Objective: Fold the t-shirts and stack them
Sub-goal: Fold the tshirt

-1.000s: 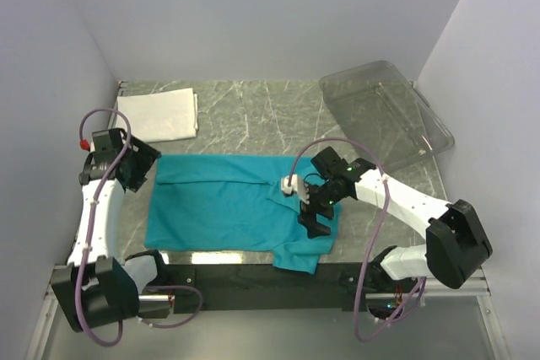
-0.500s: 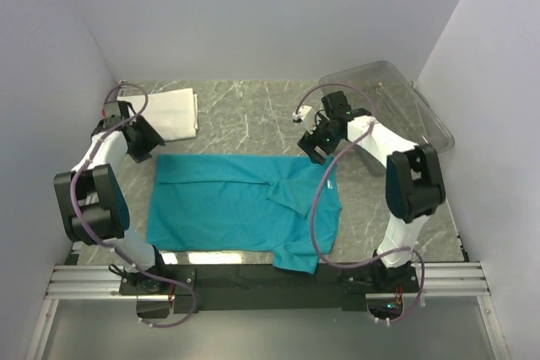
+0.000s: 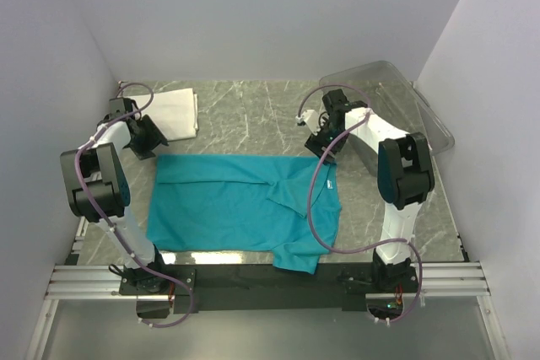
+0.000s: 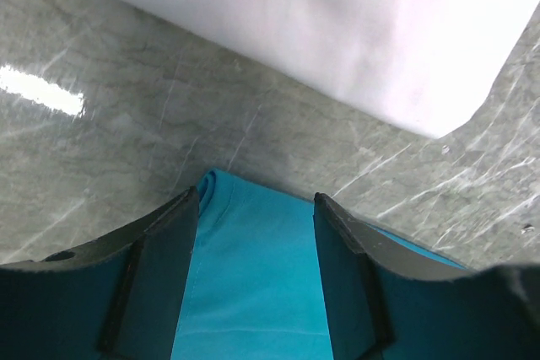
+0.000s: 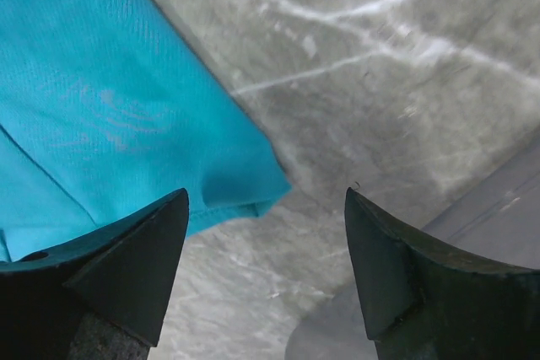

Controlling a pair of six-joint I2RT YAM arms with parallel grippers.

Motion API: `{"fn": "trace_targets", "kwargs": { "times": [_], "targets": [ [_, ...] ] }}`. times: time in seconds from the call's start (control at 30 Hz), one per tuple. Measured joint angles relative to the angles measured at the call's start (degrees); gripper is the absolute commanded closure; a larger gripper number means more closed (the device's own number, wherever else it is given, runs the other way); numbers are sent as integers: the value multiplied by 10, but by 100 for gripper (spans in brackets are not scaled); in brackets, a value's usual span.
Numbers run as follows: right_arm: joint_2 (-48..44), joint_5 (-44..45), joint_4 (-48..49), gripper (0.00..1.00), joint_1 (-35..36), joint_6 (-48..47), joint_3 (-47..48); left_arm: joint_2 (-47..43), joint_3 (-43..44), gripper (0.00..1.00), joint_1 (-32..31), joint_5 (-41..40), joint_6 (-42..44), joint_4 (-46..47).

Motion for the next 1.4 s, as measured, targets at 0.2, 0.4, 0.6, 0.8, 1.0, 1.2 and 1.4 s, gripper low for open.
{"fn": "trace_targets", "kwargs": {
  "times": [0.2,0.4,0.6,0.8,1.0,1.2,1.4],
  "targets": [
    [31,-2,-24,27,-2,-9,17,16,19,39,-4,1,4,-1],
    [36,-2,-30,30,-2,-11,17,41,30,41,-16,-4,4,-12],
    [36,-2,-31,34,-2,-11,17,44,30,41,-30,-33,4,-29],
    [52,-4,-32,47,-2,-10,18,41,32,41,-31,-71,7,-52],
    [61,-10,-43,67,-3,-9,29,33,33,46,-32,-82,14,-63],
    [66,-14,-56,83,-3,-7,42,32,33,71,-32,-80,18,-63],
    [68,-12,-58,100,-3,-3,56,40,36,99,-32,-83,19,-63]
  ]
}}
